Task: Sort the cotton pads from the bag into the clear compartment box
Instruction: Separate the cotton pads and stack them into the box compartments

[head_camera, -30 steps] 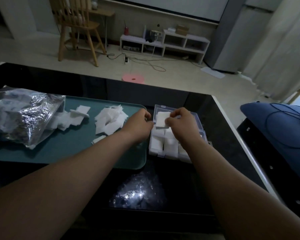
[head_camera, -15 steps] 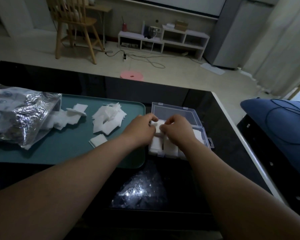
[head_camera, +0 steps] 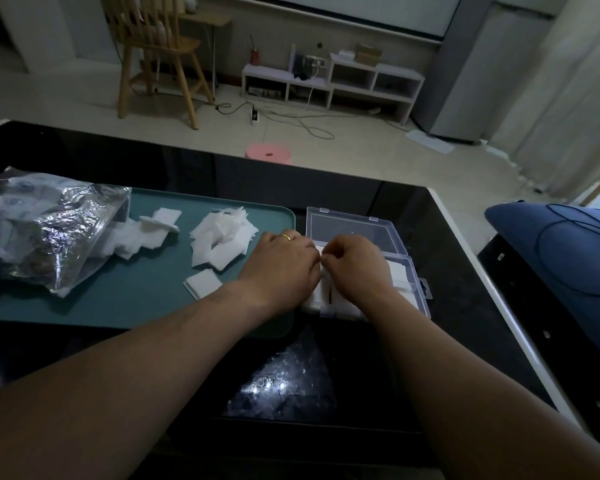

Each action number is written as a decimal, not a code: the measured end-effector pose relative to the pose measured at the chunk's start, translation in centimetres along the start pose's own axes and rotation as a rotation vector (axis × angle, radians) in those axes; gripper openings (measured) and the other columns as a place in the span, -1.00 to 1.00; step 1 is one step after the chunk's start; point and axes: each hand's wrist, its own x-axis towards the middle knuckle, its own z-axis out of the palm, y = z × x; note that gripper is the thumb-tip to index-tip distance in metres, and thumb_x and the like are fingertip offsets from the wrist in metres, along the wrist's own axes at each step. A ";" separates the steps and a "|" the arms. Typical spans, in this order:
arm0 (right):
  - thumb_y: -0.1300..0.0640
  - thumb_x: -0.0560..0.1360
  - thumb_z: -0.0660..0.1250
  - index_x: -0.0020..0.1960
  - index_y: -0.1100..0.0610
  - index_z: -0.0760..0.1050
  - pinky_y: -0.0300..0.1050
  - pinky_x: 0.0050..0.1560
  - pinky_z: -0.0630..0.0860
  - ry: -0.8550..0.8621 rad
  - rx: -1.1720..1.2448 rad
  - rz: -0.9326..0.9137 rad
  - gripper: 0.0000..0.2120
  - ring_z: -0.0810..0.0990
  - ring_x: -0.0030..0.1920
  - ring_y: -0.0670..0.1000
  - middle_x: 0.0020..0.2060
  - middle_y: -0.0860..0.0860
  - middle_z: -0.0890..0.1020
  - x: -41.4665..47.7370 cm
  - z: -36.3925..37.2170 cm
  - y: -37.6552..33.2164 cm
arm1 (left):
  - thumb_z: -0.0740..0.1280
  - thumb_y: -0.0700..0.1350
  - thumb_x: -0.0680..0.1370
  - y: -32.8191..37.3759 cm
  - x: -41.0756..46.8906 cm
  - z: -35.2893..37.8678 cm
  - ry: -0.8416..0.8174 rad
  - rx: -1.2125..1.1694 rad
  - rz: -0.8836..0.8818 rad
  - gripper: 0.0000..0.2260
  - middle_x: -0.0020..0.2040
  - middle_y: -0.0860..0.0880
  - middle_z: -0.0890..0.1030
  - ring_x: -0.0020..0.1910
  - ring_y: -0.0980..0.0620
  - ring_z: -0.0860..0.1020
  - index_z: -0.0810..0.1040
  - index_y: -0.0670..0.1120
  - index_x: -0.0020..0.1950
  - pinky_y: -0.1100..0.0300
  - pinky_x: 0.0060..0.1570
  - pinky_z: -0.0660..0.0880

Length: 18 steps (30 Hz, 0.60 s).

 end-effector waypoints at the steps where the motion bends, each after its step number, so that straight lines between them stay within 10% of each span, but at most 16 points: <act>1: 0.06 0.56 0.38 0.01 -0.04 0.69 0.13 0.08 0.65 -0.019 -0.004 0.004 -0.89 0.66 0.02 0.01 -0.03 -0.06 0.72 0.0 -0.1 -0.1 | 0.09 0.02 0.64 -0.1 -0.1 0.0 -0.005 0.006 0.008 -0.68 0.14 0.10 0.61 0.24 -0.01 0.48 0.63 0.03 0.05 -0.01 0.14 0.33; 18: 0.08 0.69 0.15 0.00 0.11 0.59 0.01 -0.15 0.49 0.088 0.253 -0.052 -0.73 0.57 -0.13 0.01 -0.15 -0.03 0.64 0.1 -0.3 -5.8 | 0.23 -0.14 0.56 -9.6 -3.8 -4.1 0.190 -0.280 -0.329 -0.74 0.23 -0.06 0.57 0.26 -0.12 0.48 0.66 -0.06 0.14 -0.09 0.27 0.43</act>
